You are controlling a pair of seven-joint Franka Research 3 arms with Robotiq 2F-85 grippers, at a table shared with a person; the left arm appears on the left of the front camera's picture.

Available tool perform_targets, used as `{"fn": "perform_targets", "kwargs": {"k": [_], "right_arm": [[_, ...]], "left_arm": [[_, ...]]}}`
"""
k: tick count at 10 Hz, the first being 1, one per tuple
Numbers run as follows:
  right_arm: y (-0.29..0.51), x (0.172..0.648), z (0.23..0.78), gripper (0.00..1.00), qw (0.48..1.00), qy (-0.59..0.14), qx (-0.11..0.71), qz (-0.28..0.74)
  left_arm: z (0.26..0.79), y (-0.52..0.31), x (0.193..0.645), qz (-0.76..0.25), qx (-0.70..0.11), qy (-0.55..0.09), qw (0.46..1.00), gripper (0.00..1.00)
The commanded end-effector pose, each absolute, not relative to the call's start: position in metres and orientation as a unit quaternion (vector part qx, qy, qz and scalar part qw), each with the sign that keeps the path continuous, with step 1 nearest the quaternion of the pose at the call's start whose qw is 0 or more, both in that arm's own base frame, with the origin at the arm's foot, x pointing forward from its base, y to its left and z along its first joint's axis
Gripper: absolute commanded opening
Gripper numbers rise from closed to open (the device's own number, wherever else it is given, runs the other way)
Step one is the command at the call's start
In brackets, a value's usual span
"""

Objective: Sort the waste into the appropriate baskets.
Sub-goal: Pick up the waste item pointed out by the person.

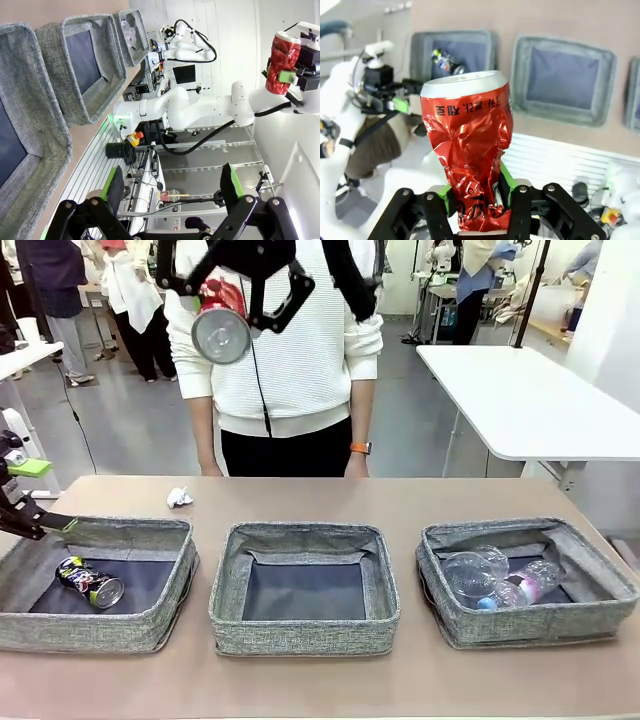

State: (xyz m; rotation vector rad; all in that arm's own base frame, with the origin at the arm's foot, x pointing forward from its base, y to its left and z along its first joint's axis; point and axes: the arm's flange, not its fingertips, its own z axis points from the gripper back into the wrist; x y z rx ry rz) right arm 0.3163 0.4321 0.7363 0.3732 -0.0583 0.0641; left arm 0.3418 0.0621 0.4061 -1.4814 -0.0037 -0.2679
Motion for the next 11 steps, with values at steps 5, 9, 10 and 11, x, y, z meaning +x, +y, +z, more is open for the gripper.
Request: {"fn": "perform_targets", "kwargs": {"k": [5,9,10,11], "right_arm": [[0.428,0.31,0.761,0.25,0.991,-0.1,0.082,0.032],[0.405,0.327,0.751,0.25,0.996,-0.09,-0.007,0.002],[0.403,0.33,0.749,0.25,0.995,-0.097,-0.017,-0.011],[0.402,0.332,0.747,0.25,0.994,-0.108,-0.029,-0.012]], "left_arm": [[0.41,0.064,0.34,-0.124,-0.673,0.003,0.729,1.0],[0.41,0.064,0.34,-0.124,-0.673,0.003,0.729,1.0],[0.41,0.064,0.34,-0.124,-0.673,0.003,0.729,1.0],[0.41,0.064,0.34,-0.124,-0.673,0.003,0.729,1.0]]}}
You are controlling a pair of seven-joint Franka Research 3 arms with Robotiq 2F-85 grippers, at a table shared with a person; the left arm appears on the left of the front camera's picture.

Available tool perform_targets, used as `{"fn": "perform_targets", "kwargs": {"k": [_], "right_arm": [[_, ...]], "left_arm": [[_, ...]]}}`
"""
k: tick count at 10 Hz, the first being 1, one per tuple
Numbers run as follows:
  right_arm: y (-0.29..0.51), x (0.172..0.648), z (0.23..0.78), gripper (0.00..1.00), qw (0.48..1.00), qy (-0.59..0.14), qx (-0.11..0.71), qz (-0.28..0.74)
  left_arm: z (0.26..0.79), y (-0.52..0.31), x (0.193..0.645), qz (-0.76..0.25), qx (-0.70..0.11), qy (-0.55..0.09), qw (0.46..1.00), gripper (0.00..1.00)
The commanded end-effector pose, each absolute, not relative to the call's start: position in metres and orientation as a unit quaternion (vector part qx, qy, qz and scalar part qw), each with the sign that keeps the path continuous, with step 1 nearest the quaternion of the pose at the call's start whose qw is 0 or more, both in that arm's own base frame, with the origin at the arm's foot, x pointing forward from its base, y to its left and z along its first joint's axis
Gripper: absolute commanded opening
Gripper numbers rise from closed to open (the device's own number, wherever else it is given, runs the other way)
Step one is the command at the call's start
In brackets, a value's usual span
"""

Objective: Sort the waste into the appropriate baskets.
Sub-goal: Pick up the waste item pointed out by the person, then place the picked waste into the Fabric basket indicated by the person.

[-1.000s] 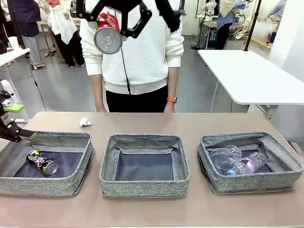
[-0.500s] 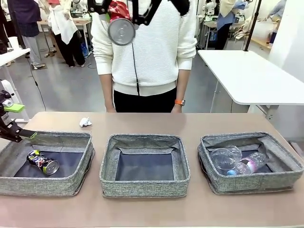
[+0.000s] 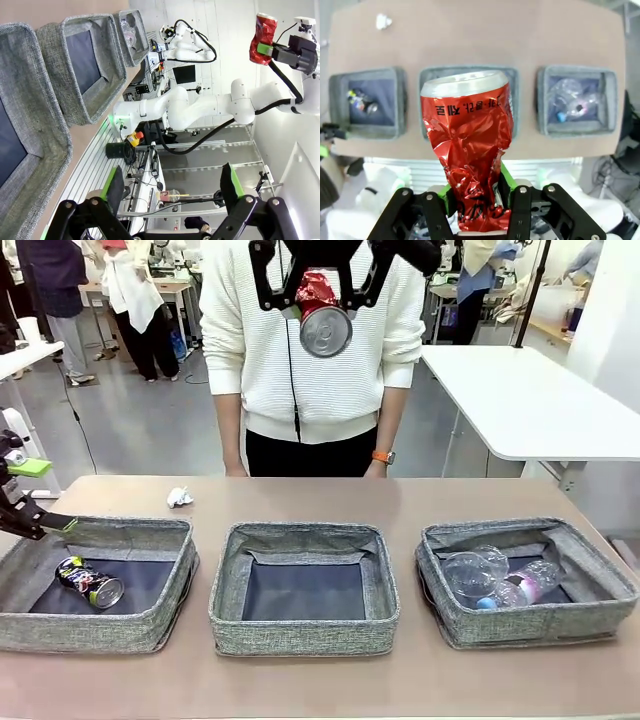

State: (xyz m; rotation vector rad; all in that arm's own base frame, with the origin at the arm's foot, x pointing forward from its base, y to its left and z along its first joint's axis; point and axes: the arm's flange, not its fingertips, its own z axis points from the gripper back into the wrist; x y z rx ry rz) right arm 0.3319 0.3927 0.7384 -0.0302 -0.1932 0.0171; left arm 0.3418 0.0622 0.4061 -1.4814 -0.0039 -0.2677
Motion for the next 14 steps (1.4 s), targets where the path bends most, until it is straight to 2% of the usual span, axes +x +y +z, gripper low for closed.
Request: {"fn": "perform_targets", "kwargs": {"k": [1,14], "right_arm": [[0.3961,0.328,0.7384,0.25,0.996,-0.089,-0.003,0.015],[0.3961,0.328,0.7384,0.25,0.996,-0.089,-0.003,0.015]], "left_arm": [[0.4101,0.0637,0.3395,-0.124,-0.673,0.003,0.729,1.0],[0.4101,0.0637,0.3395,-0.124,-0.673,0.003,0.729,1.0]]}}
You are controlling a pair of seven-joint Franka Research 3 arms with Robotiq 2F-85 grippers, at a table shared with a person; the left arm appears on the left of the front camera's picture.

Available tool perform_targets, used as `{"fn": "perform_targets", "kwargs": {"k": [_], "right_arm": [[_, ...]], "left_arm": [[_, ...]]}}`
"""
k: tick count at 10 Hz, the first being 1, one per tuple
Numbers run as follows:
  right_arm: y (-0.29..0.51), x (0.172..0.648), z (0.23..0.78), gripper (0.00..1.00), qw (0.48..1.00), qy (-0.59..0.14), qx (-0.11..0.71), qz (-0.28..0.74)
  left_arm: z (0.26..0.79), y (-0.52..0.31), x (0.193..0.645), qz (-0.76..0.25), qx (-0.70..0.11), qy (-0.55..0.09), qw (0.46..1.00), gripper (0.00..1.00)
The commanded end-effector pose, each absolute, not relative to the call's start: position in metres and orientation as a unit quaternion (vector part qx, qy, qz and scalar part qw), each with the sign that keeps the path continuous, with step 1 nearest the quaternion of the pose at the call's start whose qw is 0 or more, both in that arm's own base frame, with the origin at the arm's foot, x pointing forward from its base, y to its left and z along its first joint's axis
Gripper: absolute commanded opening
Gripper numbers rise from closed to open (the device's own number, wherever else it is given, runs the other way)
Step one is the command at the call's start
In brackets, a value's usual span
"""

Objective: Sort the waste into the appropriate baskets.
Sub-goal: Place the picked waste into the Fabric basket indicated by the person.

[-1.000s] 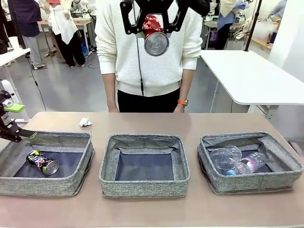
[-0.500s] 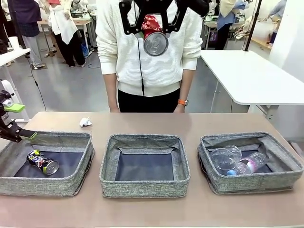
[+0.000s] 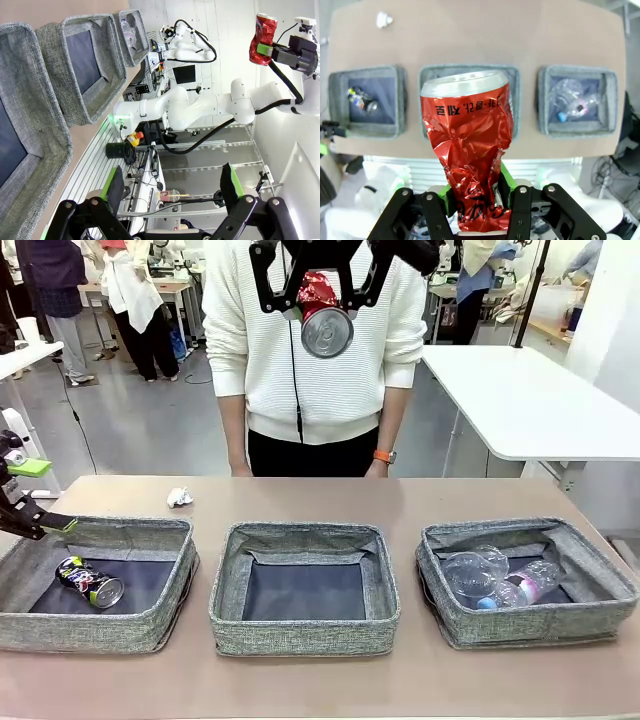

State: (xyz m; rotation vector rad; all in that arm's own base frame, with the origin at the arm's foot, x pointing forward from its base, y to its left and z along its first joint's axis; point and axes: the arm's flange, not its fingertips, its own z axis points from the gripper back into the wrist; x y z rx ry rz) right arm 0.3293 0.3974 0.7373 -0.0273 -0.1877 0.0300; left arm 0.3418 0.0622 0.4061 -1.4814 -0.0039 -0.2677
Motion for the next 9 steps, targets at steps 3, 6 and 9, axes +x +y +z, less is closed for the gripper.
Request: {"fn": "perform_targets", "kwargs": {"k": [3,6,9], "right_arm": [[0.3961,0.328,0.7384,0.25,0.996,-0.089,-0.003,0.015],[0.3961,0.328,0.7384,0.25,0.996,-0.089,-0.003,0.015],[0.3961,0.328,0.7384,0.25,0.996,-0.089,-0.003,0.015]], "left_arm": [[0.4101,0.0637,0.3395,-0.124,-0.673,0.003,0.729,1.0],[0.4101,0.0637,0.3395,-0.124,-0.673,0.003,0.729,1.0],[0.4101,0.0637,0.3395,-0.124,-0.673,0.003,0.729,1.0]]}}
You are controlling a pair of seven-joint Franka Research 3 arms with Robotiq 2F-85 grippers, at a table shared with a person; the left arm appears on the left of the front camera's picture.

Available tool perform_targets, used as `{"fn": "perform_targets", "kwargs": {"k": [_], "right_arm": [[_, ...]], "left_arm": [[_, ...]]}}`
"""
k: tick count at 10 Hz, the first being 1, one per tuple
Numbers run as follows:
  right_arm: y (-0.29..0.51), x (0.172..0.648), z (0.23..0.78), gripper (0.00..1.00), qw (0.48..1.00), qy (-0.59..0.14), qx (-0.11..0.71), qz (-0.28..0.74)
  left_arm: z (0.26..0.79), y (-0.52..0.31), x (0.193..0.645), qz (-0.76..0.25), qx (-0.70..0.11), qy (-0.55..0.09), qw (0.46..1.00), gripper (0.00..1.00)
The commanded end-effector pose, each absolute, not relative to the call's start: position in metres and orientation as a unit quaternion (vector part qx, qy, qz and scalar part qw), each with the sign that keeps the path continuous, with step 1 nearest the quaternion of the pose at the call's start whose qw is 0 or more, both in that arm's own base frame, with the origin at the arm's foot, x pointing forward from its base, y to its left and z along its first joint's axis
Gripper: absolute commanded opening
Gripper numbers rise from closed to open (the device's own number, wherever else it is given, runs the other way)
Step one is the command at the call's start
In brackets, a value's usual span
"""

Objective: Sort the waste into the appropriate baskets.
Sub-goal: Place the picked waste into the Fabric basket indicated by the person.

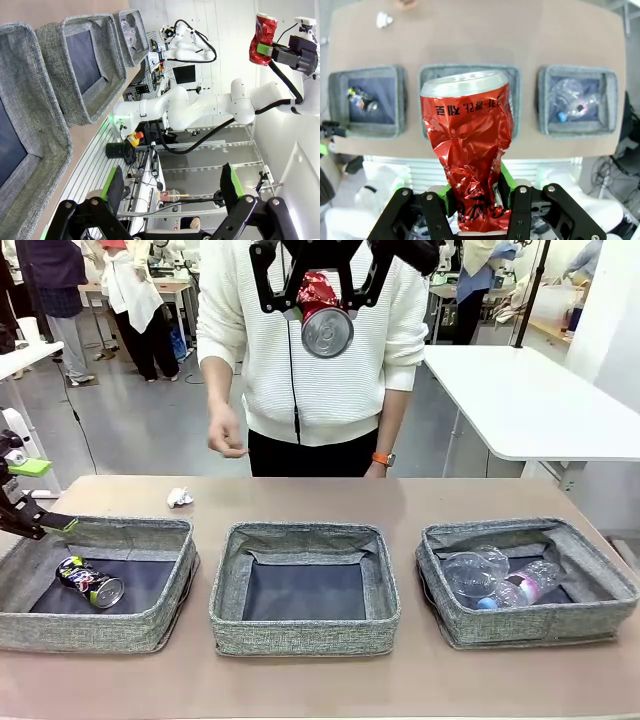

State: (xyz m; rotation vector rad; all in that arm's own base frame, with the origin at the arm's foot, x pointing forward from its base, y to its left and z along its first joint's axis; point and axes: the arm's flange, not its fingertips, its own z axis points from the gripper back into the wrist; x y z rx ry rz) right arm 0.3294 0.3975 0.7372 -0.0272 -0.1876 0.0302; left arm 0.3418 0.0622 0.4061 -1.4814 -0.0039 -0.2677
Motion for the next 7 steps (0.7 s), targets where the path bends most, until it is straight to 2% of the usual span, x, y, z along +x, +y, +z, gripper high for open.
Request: {"fn": "perform_targets", "kwargs": {"k": [1,7], "right_arm": [[0.3961,0.328,0.7384,0.25,0.996,-0.089,-0.003,0.015],[0.3961,0.328,0.7384,0.25,0.996,-0.089,-0.003,0.015]], "left_arm": [[0.4101,0.0637,0.3395,-0.124,-0.673,0.003,0.729,1.0],[0.4101,0.0637,0.3395,-0.124,-0.673,0.003,0.729,1.0]]}}
